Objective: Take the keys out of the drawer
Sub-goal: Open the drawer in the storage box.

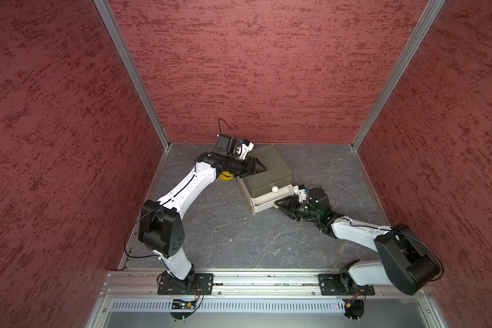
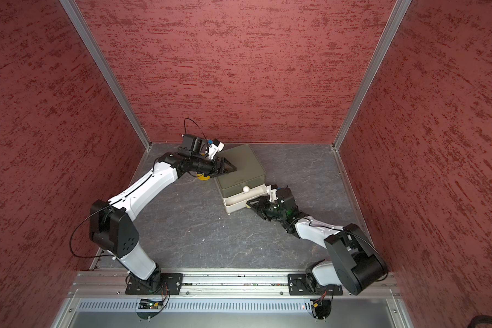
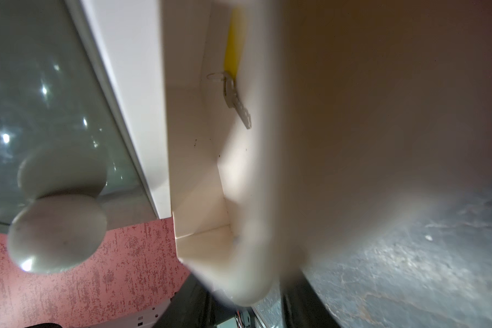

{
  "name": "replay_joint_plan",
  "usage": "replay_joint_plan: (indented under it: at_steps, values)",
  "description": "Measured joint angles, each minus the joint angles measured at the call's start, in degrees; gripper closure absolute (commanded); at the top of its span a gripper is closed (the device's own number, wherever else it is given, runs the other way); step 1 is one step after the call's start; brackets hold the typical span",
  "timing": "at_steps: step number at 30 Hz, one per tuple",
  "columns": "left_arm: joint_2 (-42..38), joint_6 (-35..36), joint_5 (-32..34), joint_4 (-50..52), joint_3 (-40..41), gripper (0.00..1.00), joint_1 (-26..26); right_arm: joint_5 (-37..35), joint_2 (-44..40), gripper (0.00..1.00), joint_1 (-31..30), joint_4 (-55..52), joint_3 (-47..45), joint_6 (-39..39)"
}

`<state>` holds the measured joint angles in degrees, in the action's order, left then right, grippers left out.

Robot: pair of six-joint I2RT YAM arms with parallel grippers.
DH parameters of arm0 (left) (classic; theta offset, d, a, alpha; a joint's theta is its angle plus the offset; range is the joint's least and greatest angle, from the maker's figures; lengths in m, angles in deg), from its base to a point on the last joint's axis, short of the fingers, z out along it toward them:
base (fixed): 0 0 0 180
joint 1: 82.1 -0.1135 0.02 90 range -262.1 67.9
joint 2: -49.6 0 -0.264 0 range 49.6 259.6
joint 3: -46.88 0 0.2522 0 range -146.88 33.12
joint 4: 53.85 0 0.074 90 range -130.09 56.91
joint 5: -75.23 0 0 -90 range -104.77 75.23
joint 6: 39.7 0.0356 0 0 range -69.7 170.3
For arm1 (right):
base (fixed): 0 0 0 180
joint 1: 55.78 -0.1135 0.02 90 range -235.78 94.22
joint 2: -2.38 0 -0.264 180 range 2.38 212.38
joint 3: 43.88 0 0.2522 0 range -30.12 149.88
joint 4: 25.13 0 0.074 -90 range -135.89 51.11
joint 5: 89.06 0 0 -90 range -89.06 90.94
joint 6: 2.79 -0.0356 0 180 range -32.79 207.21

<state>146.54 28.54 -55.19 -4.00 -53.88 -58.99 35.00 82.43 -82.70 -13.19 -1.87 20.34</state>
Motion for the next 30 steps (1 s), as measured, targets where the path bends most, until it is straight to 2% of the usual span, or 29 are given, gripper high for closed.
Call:
replay_joint_plan:
  at_steps: [3, 11, 22, 30]
  values:
    - [0.0, 0.2, 0.0, 0.0, 0.0, 0.34, -0.1, 0.0, 0.8, 0.61, 0.0, 0.2, 0.8, 0.0]
    - [0.0, 0.6, -0.3, 0.1, 0.0, 0.34, -0.3, -0.1, 1.1, 0.83, 0.0, 0.2, 0.9, -0.2]
    - [0.0, 0.6, -0.4, -0.1, 0.1, 0.34, -0.3, -0.7, -5.0, 0.87, -0.1, -3.5, -2.3, 0.0]
    - [-0.1, 0.6, -0.6, -0.9, 0.5, 0.35, -0.3, -0.9, -14.2, 0.88, -0.4, -8.9, -6.9, 0.3]
